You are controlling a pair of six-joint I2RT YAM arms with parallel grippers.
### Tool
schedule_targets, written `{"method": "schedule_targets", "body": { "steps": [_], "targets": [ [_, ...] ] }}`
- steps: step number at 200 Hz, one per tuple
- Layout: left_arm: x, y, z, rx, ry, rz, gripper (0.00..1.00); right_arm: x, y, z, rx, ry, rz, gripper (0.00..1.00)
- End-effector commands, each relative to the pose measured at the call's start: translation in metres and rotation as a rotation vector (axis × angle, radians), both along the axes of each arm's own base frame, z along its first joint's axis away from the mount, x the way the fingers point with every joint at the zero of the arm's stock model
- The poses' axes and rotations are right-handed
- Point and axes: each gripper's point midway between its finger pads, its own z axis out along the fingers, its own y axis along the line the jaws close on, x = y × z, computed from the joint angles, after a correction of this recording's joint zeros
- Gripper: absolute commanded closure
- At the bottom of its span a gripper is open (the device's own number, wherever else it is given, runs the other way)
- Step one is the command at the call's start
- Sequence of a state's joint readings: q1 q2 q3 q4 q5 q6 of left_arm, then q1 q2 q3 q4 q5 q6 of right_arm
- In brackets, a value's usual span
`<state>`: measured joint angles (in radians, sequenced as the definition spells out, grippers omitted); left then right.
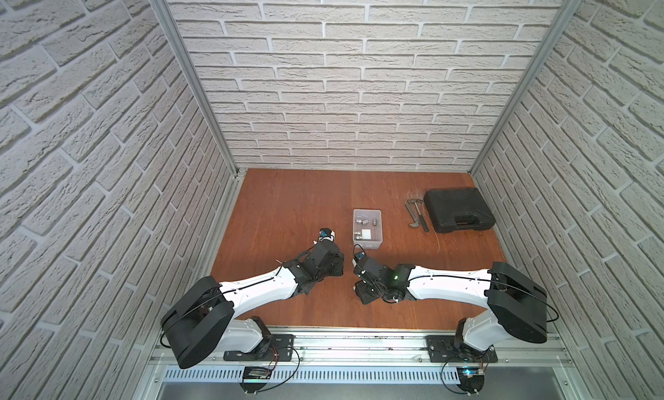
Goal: Put the socket on the desktop into the storage box
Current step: Pick up the socket head at the center of the board.
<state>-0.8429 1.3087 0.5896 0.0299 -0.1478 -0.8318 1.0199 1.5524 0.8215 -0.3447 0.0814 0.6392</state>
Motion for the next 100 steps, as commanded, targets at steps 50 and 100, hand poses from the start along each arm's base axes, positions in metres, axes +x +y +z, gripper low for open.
{"method": "schedule_targets", "body": {
  "steps": [50,100],
  "targets": [
    [0.006,-0.008,0.006,-0.024,-0.022,-0.006,0.64,-0.002,0.010,-0.004,-0.073,-0.025,0.028,0.62],
    [0.006,-0.008,0.004,-0.019,-0.020,-0.008,0.64,-0.002,0.005,-0.011,-0.102,-0.021,0.018,0.66]
  ]
}}
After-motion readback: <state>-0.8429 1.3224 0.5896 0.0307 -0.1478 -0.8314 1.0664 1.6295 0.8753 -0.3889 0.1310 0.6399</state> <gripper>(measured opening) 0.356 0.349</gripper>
